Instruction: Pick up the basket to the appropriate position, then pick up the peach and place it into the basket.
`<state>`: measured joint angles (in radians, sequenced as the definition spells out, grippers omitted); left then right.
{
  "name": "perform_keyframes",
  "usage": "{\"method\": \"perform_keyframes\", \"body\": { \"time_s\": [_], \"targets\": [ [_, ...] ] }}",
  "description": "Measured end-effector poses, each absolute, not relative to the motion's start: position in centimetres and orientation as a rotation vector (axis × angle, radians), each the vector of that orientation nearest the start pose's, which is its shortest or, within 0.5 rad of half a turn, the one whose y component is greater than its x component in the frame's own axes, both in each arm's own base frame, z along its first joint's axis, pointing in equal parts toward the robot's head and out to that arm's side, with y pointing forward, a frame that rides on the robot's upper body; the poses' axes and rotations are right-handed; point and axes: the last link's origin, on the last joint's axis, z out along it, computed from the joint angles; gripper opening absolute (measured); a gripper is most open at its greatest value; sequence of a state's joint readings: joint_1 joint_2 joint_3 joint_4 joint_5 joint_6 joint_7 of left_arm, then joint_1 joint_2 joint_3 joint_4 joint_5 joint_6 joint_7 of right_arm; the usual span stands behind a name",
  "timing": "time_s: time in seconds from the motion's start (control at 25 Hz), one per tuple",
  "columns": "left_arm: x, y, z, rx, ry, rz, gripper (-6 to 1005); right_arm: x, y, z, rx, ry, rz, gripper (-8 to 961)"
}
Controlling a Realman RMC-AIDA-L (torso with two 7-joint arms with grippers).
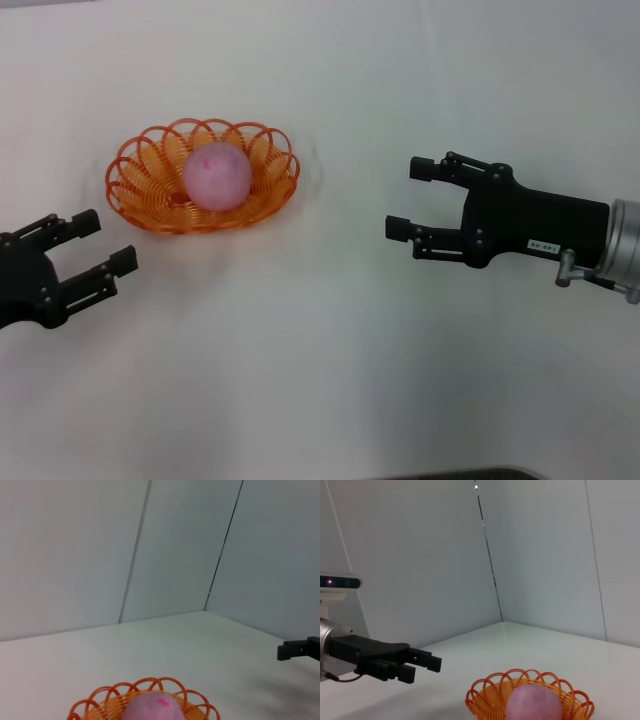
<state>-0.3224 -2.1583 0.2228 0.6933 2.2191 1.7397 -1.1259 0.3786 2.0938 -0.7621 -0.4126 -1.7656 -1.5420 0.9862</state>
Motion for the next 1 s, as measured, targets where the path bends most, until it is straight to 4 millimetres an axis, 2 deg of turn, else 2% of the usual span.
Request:
{"method": "perform_keyframes", "body": {
  "time_s": [0.36, 1.0],
  "targets": [
    [-34.1, 22.9, 1.2, -2.453, -0.743, -0.763, 706, 30.1, 26.4, -2.9, -2.551, 0.54, 0.923, 896],
    [-34.0, 23.1, 1.4, -2.449, -0.736, -0.764, 708, 30.6, 25.8, -2.8, -2.543, 0.557, 0.919, 895]
  ]
}}
